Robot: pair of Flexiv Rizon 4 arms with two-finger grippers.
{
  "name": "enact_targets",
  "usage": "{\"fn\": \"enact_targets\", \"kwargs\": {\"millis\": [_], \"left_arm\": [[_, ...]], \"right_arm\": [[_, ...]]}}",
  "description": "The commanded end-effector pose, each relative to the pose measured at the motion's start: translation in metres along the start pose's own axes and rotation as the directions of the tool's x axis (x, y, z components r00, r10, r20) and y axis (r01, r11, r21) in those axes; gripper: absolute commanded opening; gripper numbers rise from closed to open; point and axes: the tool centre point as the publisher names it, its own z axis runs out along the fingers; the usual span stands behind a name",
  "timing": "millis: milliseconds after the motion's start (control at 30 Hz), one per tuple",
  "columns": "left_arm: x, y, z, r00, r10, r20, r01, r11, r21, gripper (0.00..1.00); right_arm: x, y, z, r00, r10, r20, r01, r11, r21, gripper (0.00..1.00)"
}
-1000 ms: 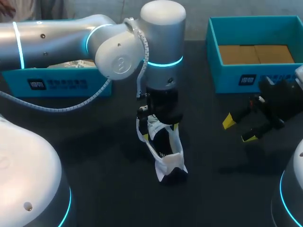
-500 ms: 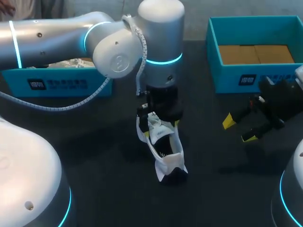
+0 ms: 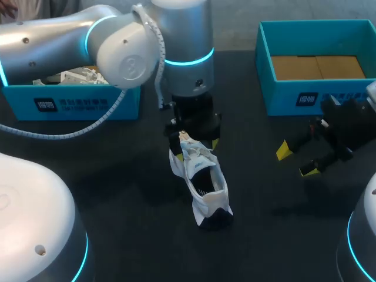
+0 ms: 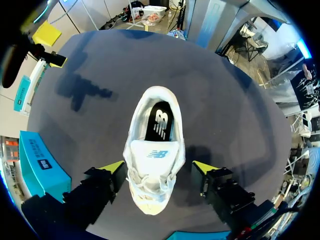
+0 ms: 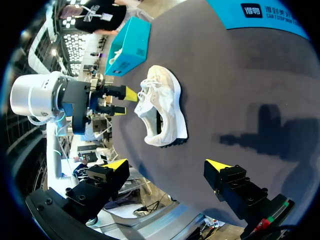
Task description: Take the shoe out of the shoebox, open the shoe tongue, remove and reinsert the insole, then place the shoe into the shoebox
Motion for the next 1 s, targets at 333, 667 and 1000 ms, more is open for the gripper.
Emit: {"fn": "enact_targets", "kwargs": {"millis": [333, 667, 1000], "left_arm": [[0.005, 0.001, 0.015, 1.0, -0.004, 0.013, 0.004, 1.0, 0.025, 0.22], [-0.007, -0.003, 0.039, 1.0, 0.009, -0.017, -0.008, 0.999, 0.047, 0.18], [-0.008, -0.008, 0.056, 0.999, 0.015, -0.043, -0.012, 0.998, 0.059, 0.18]], "right_arm": [[0.0, -0.002, 0.001, 1.0, 0.001, 0.004, -0.001, 1.0, -0.003, 1.0], [0.0, -0.002, 0.001, 1.0, 0.001, 0.004, -0.001, 1.0, -0.003, 1.0], [0.0, -0.002, 0.001, 1.0, 0.001, 0.004, -0.001, 1.0, -0.003, 1.0]]}}
